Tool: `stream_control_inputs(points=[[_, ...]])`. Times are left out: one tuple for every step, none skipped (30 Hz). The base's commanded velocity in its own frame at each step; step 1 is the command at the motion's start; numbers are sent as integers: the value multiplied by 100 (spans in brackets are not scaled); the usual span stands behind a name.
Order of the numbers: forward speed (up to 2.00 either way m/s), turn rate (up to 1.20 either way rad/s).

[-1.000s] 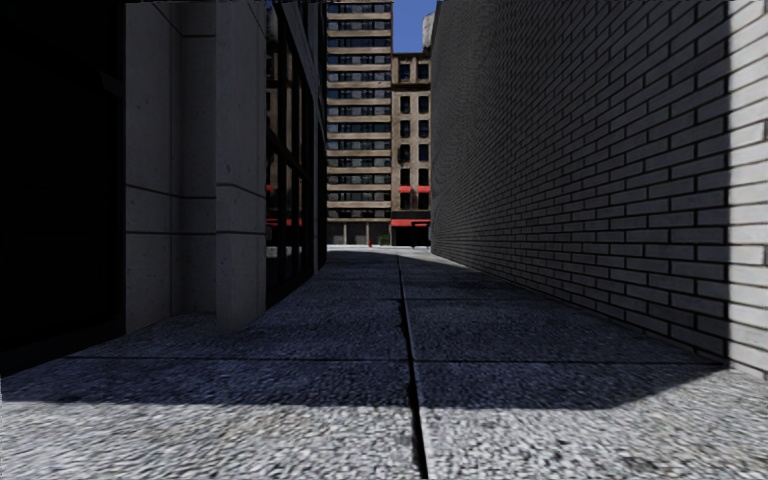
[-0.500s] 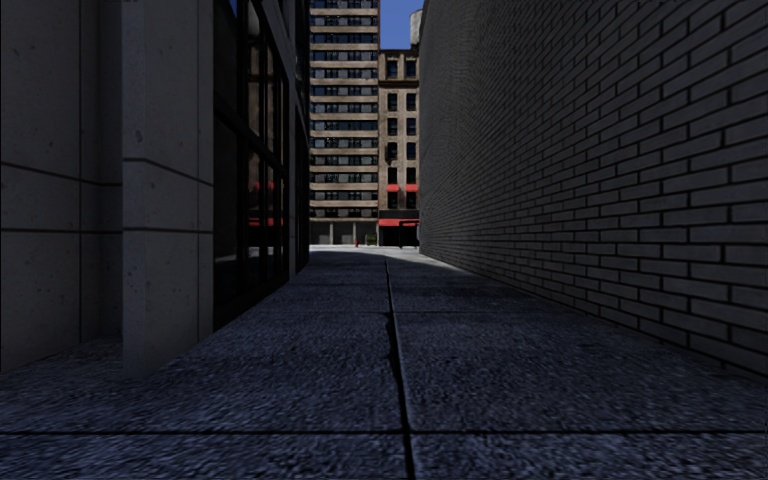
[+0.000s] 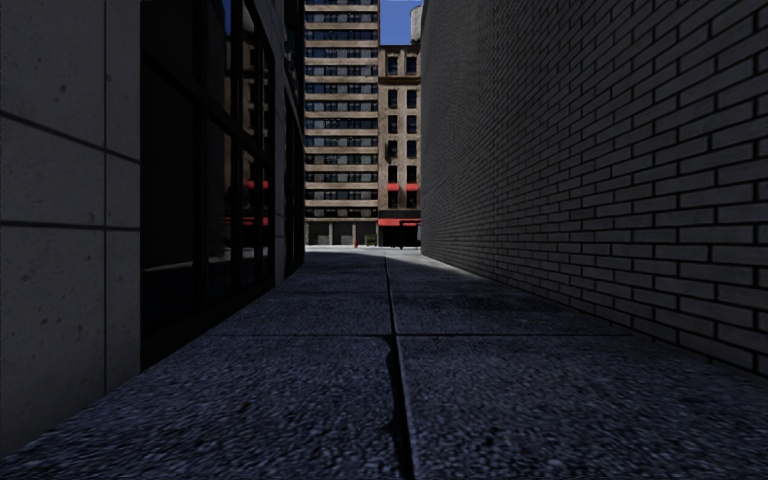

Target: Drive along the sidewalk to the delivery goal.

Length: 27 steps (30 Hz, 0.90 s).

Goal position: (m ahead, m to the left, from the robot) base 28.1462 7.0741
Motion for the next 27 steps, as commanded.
stream_control_inputs(points=[[197,0],[197,0],[197,0],[197,0],[197,0],[197,0],[197,0],[197,0],[197,0],[197,0],[197,0],[197,0],[197,0],[197,0],[197,0],[197,0],[197,0],[197,0],[197,0],[197,0],[197,0],[197,0],[197,0],[197,0],[197,0],[197,0],[197,0]])
